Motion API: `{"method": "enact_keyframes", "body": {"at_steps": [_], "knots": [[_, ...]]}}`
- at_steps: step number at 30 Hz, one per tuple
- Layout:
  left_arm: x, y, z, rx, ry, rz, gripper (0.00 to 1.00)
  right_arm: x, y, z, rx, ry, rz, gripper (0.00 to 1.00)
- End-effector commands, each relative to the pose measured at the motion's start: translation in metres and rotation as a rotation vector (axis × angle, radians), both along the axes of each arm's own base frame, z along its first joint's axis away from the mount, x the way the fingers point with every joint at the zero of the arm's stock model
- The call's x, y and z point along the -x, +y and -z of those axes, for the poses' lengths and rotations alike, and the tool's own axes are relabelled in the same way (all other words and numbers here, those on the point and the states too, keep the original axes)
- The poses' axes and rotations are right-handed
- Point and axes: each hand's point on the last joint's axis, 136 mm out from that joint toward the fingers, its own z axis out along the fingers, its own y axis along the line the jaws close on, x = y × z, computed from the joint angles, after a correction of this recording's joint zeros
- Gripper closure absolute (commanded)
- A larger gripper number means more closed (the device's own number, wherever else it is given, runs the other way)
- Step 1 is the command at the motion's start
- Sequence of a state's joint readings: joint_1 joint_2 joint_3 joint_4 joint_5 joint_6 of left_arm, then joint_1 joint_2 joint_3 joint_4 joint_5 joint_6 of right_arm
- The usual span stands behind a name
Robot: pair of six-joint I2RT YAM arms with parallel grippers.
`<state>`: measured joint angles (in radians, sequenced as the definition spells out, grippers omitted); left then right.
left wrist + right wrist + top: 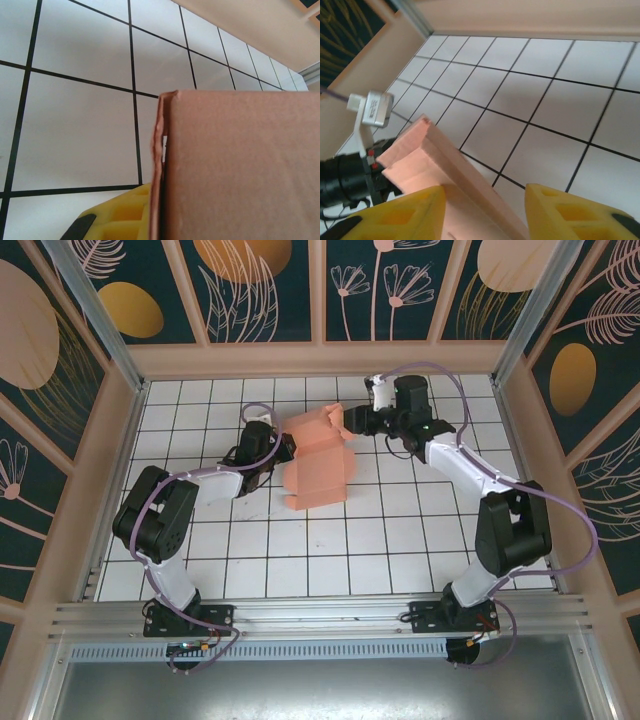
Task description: Fold the paper box
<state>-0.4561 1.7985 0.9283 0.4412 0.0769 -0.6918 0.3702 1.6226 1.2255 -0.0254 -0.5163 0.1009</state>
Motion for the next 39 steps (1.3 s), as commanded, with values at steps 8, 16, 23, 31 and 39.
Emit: {"method": "enact_keyframes", "body": {"at_steps": [8, 16, 23, 31, 39], "knots": [[-0.004, -0.007, -0.02, 0.047, -0.013, 0.027, 1.0, 0.021, 0.037, -0.002, 0.064, -0.067, -0.198, 0.62], [-0.004, -0.008, -0.014, 0.049, 0.005, 0.033, 1.0, 0.022, 0.029, -0.004, 0.097, -0.078, -0.187, 0.54], [-0.003, -0.009, -0.008, 0.058, 0.022, 0.04, 1.0, 0.023, 0.021, -0.008, 0.099, -0.08, -0.187, 0.53], [-0.011, -0.015, -0.011, 0.072, 0.019, 0.047, 1.0, 0.037, 0.036, 0.005, 0.192, -0.09, -0.246, 0.56], [-0.013, -0.018, -0.006, 0.071, 0.036, 0.055, 1.0, 0.019, 0.037, 0.011, 0.369, -0.167, -0.072, 0.6]]}}
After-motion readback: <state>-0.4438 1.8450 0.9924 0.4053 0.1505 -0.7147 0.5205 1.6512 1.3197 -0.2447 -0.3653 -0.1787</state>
